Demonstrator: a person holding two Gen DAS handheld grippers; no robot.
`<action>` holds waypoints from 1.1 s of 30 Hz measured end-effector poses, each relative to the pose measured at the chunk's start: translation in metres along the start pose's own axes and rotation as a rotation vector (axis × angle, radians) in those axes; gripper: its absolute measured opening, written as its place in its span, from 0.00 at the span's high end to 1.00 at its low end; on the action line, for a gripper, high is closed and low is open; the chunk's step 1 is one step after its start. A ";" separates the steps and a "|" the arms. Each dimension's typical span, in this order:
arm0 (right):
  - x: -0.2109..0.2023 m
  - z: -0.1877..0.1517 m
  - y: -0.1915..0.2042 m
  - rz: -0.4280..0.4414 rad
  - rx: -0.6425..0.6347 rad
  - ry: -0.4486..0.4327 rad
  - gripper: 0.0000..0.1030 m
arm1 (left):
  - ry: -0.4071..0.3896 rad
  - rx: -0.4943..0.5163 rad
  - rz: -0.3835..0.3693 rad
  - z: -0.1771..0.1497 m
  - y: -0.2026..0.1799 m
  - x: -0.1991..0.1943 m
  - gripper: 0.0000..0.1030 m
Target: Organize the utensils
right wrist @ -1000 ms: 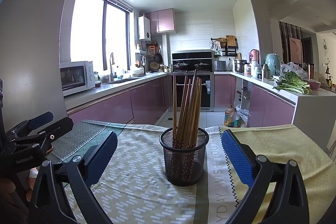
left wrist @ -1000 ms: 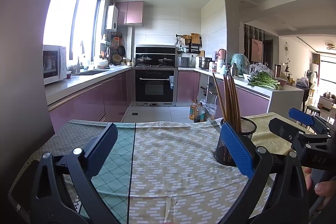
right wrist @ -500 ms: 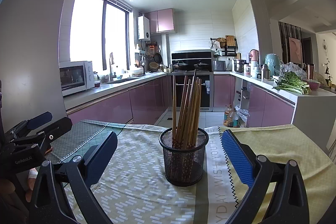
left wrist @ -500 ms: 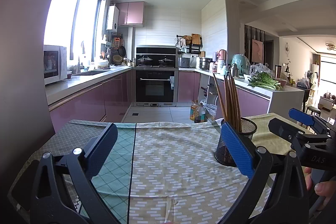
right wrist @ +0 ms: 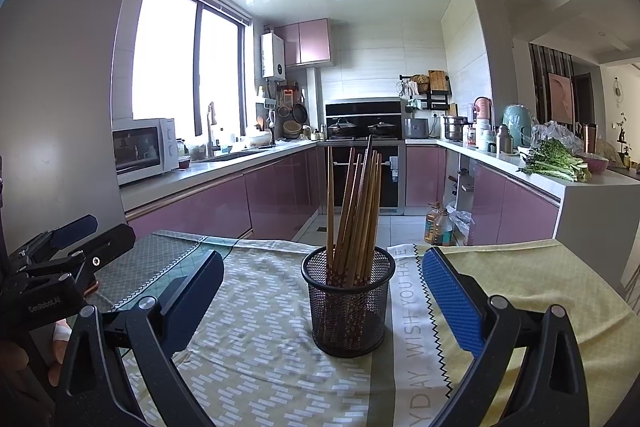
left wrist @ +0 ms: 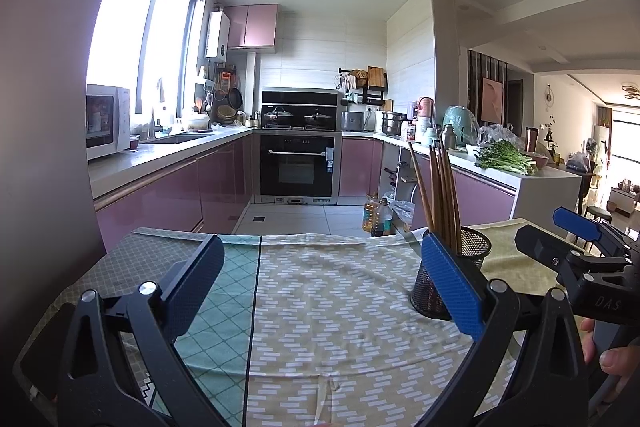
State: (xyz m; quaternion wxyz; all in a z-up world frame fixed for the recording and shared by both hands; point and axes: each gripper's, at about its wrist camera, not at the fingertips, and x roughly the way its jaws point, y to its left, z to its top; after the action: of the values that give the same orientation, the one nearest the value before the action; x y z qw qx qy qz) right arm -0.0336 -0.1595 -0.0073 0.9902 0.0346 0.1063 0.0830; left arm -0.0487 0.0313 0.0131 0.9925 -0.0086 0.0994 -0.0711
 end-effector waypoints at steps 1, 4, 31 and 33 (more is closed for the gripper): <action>0.000 0.000 0.000 0.000 -0.001 -0.002 0.07 | 0.000 0.001 0.002 0.000 0.000 0.000 0.06; 0.000 0.000 0.001 -0.002 -0.006 -0.005 0.07 | -0.001 0.000 0.006 0.001 0.000 0.001 0.06; 0.001 -0.002 -0.001 -0.010 -0.005 -0.019 0.07 | -0.020 0.000 0.019 -0.003 -0.003 0.004 0.06; 0.001 -0.002 -0.001 -0.010 -0.004 -0.020 0.07 | -0.021 -0.001 0.020 -0.003 -0.003 0.004 0.06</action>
State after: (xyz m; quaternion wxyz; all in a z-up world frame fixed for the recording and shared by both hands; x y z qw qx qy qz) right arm -0.0330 -0.1602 -0.0094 0.9917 0.0330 0.0967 0.0779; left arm -0.0459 0.0276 0.0095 0.9941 -0.0086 0.0890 -0.0612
